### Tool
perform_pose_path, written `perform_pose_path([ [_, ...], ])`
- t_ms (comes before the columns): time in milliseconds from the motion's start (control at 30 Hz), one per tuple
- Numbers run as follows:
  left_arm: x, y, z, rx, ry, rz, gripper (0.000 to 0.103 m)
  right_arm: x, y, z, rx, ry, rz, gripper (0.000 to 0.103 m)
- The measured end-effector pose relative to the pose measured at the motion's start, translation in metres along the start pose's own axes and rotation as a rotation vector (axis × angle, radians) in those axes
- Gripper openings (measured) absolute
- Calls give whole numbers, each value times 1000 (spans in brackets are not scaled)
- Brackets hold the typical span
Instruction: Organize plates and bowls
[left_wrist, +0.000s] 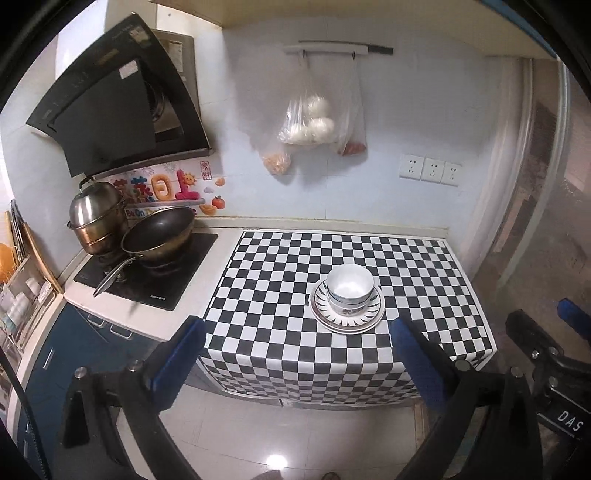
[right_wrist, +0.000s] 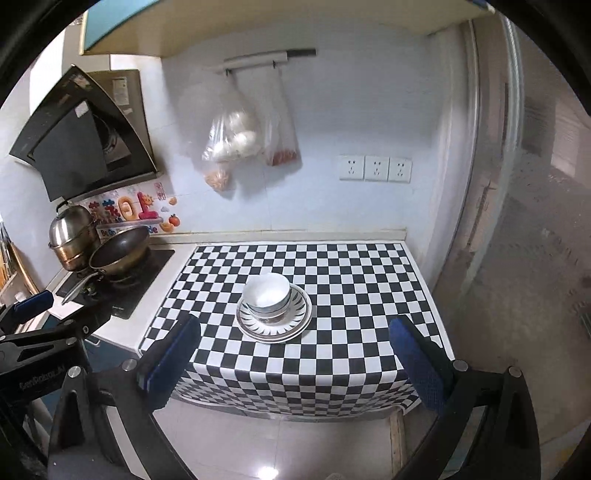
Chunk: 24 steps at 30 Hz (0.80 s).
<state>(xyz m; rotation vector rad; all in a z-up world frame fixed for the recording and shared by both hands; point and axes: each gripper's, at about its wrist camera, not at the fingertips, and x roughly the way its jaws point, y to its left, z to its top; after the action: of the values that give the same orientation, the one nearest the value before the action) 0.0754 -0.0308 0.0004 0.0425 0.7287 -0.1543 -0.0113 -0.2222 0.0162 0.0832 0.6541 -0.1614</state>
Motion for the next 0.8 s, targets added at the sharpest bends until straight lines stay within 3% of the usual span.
perform_pose_path([
  [333,-52,42,-26,8,-36,-26,103,-83,40,-24,15,-65,-47,103],
  [800,-90,81,-47,49,-66,-37,103,-120,84,-50,38,-62,-80,103],
])
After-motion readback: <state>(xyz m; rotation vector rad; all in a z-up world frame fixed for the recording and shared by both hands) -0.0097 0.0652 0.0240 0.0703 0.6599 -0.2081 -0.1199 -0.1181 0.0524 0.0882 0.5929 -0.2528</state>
